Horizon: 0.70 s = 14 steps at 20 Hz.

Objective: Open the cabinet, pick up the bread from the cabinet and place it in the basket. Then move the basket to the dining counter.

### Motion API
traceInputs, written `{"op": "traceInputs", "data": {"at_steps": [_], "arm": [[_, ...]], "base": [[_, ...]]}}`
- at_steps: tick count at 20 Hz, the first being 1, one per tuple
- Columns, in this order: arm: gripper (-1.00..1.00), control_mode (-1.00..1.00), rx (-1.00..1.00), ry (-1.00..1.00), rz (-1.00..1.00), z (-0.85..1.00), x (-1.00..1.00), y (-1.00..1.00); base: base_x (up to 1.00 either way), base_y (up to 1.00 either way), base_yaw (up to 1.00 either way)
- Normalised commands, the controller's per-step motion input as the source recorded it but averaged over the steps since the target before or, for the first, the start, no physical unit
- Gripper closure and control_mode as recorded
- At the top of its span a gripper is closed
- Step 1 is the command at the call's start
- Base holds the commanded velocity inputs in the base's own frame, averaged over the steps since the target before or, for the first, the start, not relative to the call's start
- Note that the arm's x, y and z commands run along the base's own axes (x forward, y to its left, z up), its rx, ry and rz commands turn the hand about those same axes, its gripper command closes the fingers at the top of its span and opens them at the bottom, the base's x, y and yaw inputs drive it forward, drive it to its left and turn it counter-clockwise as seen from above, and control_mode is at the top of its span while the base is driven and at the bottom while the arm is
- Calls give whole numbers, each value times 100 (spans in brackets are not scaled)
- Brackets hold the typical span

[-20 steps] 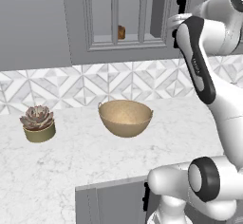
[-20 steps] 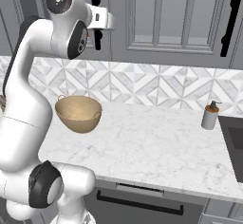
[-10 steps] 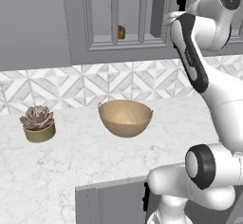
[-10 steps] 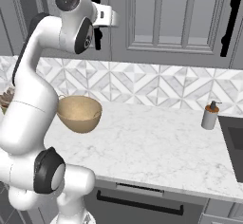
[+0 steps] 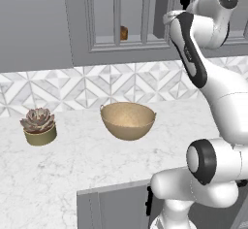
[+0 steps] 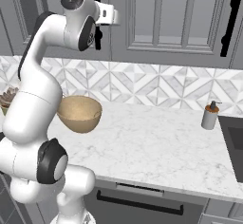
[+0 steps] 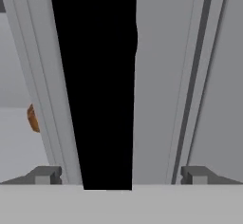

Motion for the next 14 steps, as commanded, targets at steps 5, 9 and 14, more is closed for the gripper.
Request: {"op": "traceInputs", "data": {"at_steps": [5,9,14], "arm": [[100,-100,0,0,0,-1,36,1],[100,-100,0,0,0,-6,48,4],[100,-100,0,0,0,-6,42,13]], "base": [[0,0,0],[0,0,0],[0,0,0]]}}
